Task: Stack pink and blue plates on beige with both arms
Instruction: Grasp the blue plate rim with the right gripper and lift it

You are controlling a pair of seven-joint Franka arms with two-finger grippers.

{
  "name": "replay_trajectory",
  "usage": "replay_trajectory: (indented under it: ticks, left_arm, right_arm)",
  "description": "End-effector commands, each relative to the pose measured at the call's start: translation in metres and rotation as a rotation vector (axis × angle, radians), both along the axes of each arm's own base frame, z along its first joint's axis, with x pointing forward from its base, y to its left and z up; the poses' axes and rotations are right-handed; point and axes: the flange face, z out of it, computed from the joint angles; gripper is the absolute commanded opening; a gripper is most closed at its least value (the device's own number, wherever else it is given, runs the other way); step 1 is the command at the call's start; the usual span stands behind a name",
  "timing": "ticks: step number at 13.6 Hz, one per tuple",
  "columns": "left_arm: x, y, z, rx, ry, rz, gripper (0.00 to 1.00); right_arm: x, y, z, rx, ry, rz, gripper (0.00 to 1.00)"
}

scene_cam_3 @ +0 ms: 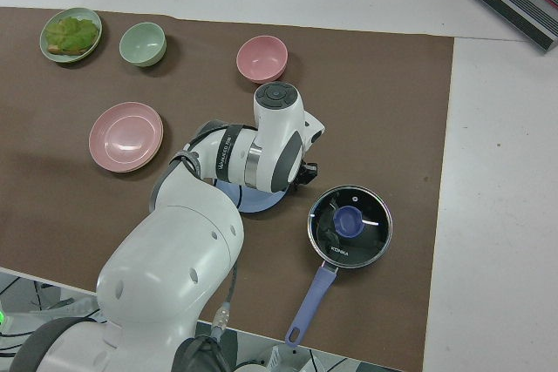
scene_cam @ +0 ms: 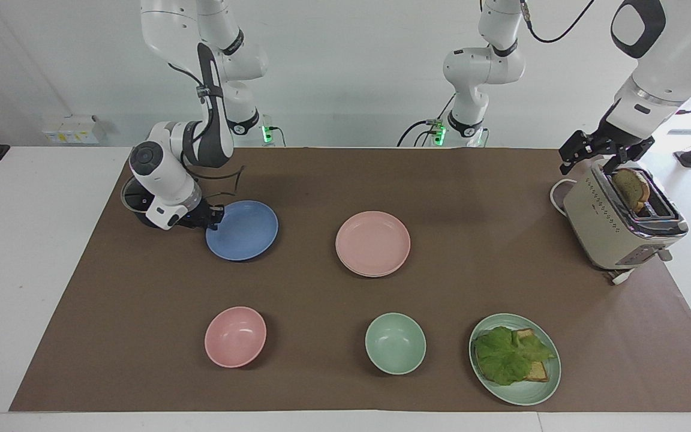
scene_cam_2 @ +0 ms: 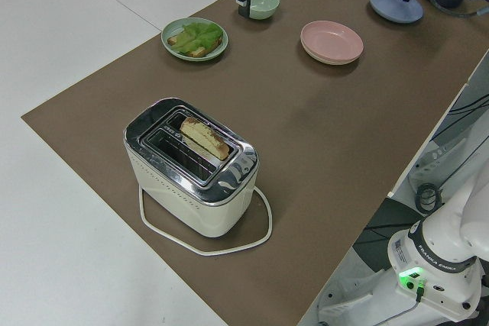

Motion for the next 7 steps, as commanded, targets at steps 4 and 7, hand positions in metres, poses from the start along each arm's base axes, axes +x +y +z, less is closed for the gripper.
replay_trajectory:
  ticks: [4, 7]
  left_arm:
    - [-0.004, 0.002, 0.004, 0.008, 0.003, -0.008, 1.00]
    - [-0.004, 0.002, 0.004, 0.008, 0.003, -0.008, 1.00]
  right_arm:
    - [0.014, -0.004, 0.040, 0.021, 0.019, -0.002, 0.00]
    - [0.019, -0.001, 0.086, 0.026, -0.054, -0.005, 0.00]
